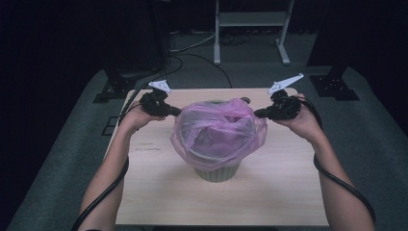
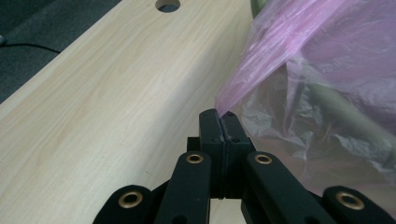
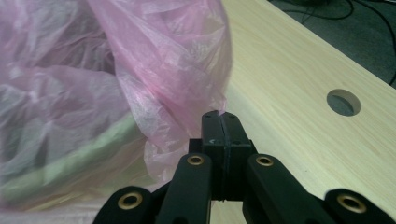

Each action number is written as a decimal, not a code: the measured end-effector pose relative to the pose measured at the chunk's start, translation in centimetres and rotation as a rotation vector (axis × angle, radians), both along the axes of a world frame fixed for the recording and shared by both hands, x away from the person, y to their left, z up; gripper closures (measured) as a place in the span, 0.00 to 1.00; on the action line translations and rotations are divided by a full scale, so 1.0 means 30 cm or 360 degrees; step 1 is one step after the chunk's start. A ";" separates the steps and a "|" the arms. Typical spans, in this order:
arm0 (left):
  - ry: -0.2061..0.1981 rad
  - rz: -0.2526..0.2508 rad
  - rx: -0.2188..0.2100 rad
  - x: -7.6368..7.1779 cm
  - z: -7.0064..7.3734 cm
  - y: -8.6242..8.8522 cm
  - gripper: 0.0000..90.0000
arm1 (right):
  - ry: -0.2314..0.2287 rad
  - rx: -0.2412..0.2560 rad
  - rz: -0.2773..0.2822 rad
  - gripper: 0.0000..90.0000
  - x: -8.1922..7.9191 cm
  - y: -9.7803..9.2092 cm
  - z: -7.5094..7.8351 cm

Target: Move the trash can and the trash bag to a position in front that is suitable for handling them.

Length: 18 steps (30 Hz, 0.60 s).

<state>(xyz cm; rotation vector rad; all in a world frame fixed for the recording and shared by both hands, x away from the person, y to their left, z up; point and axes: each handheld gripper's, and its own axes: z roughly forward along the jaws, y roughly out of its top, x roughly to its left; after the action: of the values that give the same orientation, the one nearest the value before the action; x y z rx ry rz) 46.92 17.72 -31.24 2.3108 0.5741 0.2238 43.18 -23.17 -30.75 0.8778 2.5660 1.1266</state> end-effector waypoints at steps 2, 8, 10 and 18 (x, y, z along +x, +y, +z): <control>-0.0004 0.0009 0.0007 0.006 -0.003 -0.005 1.00 | 0.0004 0.0004 -0.0024 1.00 0.009 -0.005 -0.006; 0.0015 0.0014 0.0003 0.022 -0.028 -0.019 1.00 | 0.0046 0.0005 -0.0040 1.00 0.024 -0.003 -0.041; 0.0030 0.0010 0.0004 0.027 -0.040 -0.026 1.00 | 0.0059 0.0009 -0.0045 1.00 0.029 0.000 -0.055; 0.0064 0.0029 -0.0015 0.041 -0.067 -0.039 1.00 | 0.0113 0.0029 -0.0058 1.00 0.040 0.011 -0.094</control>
<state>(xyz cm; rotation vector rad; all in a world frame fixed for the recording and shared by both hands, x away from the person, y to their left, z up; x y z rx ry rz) 48.15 16.55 -33.24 2.3067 0.6151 0.1833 44.39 -22.86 -33.56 0.9820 2.5886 1.1301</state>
